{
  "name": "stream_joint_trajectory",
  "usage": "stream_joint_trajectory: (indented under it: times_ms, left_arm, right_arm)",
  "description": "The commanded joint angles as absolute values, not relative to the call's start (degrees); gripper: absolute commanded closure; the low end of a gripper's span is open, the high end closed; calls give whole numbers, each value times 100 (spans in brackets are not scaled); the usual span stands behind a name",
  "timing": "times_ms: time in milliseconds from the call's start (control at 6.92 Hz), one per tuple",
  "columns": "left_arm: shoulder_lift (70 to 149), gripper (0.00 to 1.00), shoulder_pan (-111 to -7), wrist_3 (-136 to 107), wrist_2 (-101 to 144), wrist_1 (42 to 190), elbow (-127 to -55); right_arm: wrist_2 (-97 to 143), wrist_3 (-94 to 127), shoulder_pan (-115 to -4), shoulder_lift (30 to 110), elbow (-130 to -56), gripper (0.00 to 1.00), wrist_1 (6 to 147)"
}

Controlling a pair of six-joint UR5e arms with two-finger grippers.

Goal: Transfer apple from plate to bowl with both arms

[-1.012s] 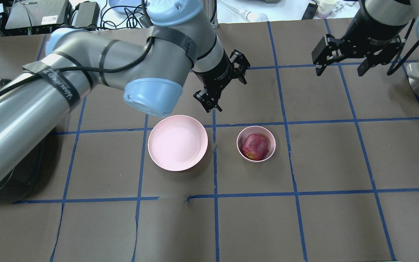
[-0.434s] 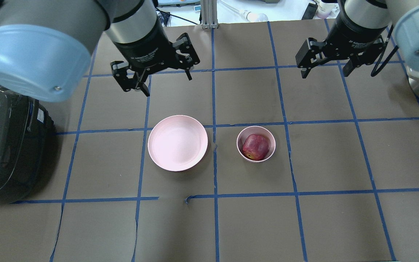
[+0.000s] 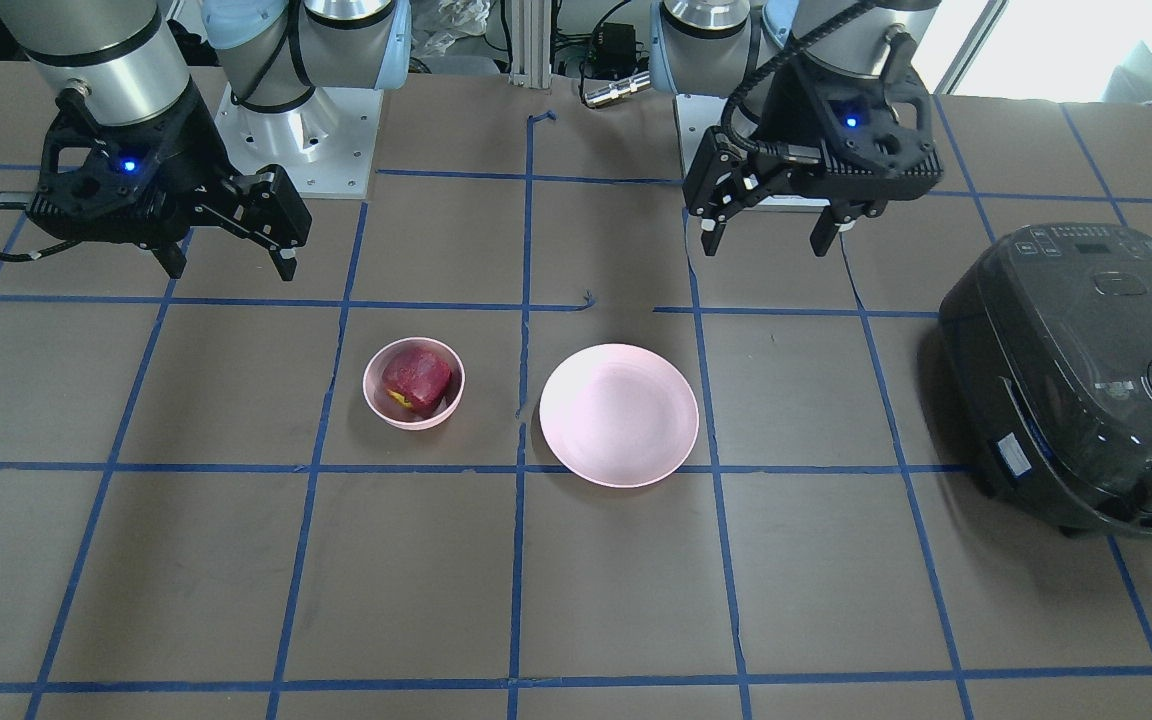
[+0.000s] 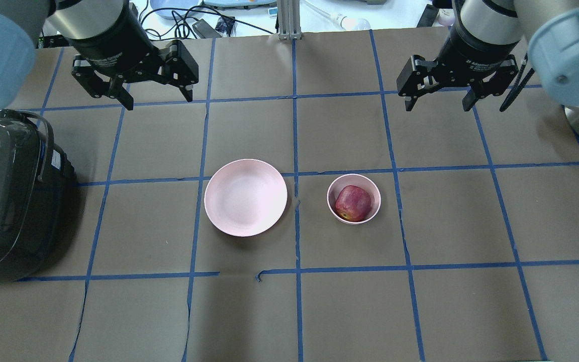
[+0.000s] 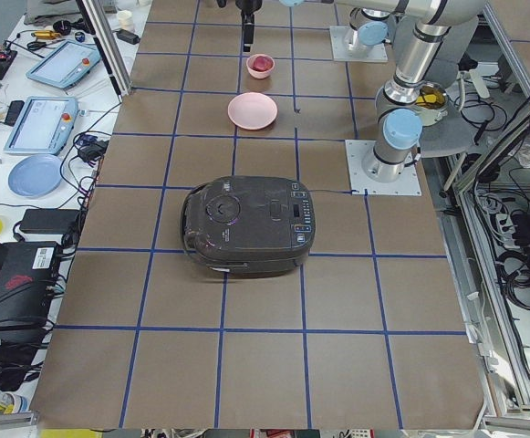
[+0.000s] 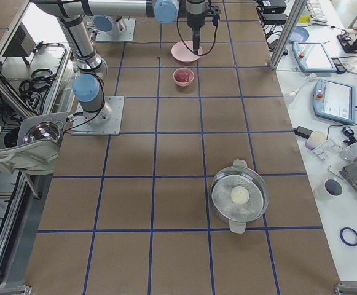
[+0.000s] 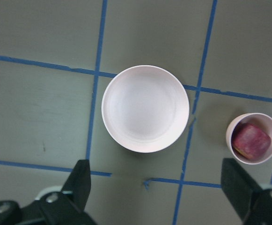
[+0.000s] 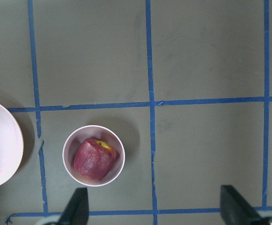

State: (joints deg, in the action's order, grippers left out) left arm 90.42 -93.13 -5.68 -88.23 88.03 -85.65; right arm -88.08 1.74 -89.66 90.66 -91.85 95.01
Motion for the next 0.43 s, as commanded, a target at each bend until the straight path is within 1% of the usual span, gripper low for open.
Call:
stream_joint_trajectory:
  times_ms: [0,289]
  left_arm:
    - [9157,0,-9149,-193,-8850,8388,-8613]
    - [9018,0,-9167,-219,-8851,8358,-8911]
  right_arm:
    - [-8728,132,-8974,9097,-9176,0,9457]
    - [-8797,184,-8965,9070,-9202,0,9501]
